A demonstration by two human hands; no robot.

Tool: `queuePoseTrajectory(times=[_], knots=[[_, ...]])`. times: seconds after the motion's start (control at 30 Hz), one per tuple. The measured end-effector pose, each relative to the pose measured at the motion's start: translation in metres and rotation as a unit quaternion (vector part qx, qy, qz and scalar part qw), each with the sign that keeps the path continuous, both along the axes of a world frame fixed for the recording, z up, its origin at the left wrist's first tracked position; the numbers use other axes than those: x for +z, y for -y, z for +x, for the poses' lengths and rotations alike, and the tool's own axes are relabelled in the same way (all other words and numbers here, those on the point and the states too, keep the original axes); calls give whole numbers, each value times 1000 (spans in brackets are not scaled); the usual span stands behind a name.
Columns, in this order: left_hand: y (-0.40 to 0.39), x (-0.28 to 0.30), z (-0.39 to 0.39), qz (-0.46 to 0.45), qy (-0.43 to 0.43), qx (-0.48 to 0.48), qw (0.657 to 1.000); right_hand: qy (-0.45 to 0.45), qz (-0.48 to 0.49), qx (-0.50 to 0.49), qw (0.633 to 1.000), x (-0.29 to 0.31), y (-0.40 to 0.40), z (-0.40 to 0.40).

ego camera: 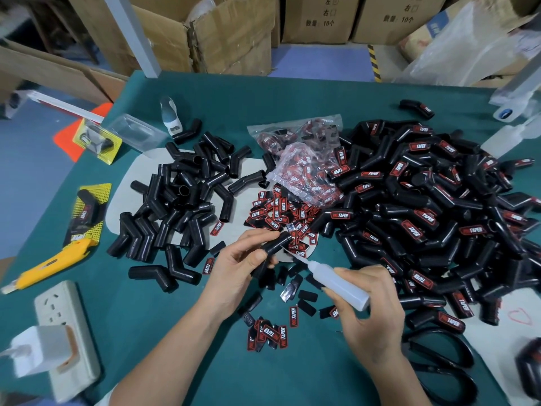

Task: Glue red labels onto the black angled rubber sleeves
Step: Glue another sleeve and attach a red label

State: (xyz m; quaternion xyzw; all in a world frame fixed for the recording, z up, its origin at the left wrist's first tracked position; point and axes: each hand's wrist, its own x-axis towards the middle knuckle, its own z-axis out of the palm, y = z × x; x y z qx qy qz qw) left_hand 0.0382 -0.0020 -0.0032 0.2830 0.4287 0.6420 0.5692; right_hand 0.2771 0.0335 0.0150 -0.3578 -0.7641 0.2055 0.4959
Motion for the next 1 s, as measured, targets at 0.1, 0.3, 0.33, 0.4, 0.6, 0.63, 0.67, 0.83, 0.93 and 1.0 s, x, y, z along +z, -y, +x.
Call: queuePoseTrajectory(times=[0.1, 0.3, 0.33, 0.4, 0.6, 0.63, 0.67, 0.83, 0.93, 1.0], knots=[[0, -1, 1, 4, 0, 1, 1000, 5, -1, 2, 1000, -2, 2, -2], [0, -3, -1, 2, 6, -7, 1000, -2, 5, 1, 1000, 0, -1, -1], [0, -3, -1, 3, 6, -7, 1000, -1, 4, 1, 1000, 0, 0, -1], [0, -4, -1, 4, 3, -5, 1000, 3, 2, 1, 1000, -2, 2, -2], [0, -4, -2, -2, 10, -7, 1000, 3, -2, -3, 1000, -1, -2, 0], [0, -3, -2, -4, 13, -8, 1000, 5, -4, -5, 1000, -1, -2, 1], [0, -2, -1, -5, 15, -7, 1000, 4, -7, -5, 1000, 0, -1, 0], [1, 1, 0, -7, 21, -2, 1000, -7, -7, 8, 1000, 3, 1, -3], [1, 2, -1, -8, 25, -4, 1000, 0, -11, -7, 1000, 4, -1, -1], [2, 3, -1, -6, 25, -5, 1000, -1, -15, -8, 1000, 5, -1, -1]])
